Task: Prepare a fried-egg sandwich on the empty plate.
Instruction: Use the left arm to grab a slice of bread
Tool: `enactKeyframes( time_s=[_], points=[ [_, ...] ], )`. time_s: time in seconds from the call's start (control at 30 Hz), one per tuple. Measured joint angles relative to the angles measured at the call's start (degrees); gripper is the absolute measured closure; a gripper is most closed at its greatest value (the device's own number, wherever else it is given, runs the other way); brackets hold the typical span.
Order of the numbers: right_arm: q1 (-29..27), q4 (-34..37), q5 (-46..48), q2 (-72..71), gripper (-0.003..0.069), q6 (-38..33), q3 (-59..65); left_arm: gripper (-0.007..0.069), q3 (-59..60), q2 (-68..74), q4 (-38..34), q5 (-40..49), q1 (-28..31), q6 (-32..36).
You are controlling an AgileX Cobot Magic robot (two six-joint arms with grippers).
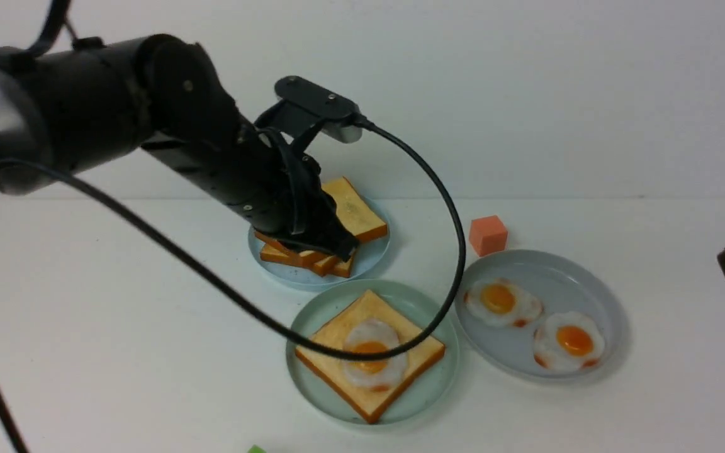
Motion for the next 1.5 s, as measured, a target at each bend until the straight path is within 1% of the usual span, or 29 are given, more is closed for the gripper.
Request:
enactKeyframes(
  time_s=[0.07,0.1,0.13,0.17,0.2,0.23,0.33,0.4,0.47,0.57,0.97,1.1,1.23,1.3,1.47,1.5],
  points=[
    [0.0,0.0,0.0,-0.4,0.0662,-0.1,0.0,0.0526,-2.9,3.6,1.4,0.2,0.4,-0.4],
    [0.0,0.0,0.0,-0.4,0.0662,-0.1,0.0,0.0518,-3.2,3.9,1.6,0.2,0.5,-0.4],
    [0.0,0.0,0.0,-0.6,0.0659,-0.1,0.0,0.0457,-5.0,6.5,2.3,0.1,1.0,-0.5],
    [0.0,0.0,0.1,-0.6,0.0659,-0.1,0.0,0.0419,-5.9,7.9,2.8,-0.1,1.2,-0.5],
    [0.0,0.0,0.1,-0.6,0.0658,-0.1,0.0,0.0404,-6.1,8.1,3.0,-0.2,1.2,-0.5],
    [0.0,0.0,0.2,-0.6,0.0657,-0.1,0.0,0.0363,-7.0,9.7,4.3,-1.4,1.3,-0.5],
    [0.0,0.0,0.2,-0.6,0.0655,-0.1,0.0,0.0292,-7.7,12.0,7.4,-5.2,1.3,-0.2],
    [0.0,0.0,0.2,-0.6,0.0655,-0.1,0.0,0.0267,-7.8,13.1,9.9,-7.9,1.3,-0.1],
    [0.0,0.0,0.2,-0.6,0.0652,-0.1,0.0,0.0258,-7.9,14.2,12.5,-9.5,1.3,-0.1],
    [0.0,0.0,0.2,-0.6,0.0652,-0.1,0.0,0.0255,-7.9,15.7,14.6,-11.1,1.3,-0.1],
    [0.0,0.0,0.2,-0.6,0.0644,-0.1,0.0,0.0254,-7.9,19.5,15.9,-14.7,1.3,-0.1],
    [0.0,1.4,0.2,-0.6,0.0642,-0.1,0.0,0.0290,-8.2,20.0,16.1,-15.2,1.3,-0.1],
    [0.0,2.9,0.2,-0.6,0.0641,-0.1,0.0,0.0356,-8.2,20.0,16.4,-16.0,1.3,-0.1],
    [0.0,4.0,0.2,-0.6,0.0638,-0.1,0.0,0.0417,-8.2,20.1,16.9,-16.8,1.3,-0.1],
    [0.0,5.0,0.2,-0.6,0.0635,-0.1,0.0,0.0539,-8.2,20.2,17.3,-17.6,1.3,-0.1],
    [0.0,5.0,0.2,-0.6,0.0635,-0.1,0.0,0.0545,-8.2,20.2,17.4,-17.6,1.3,-0.1]
  ],
)
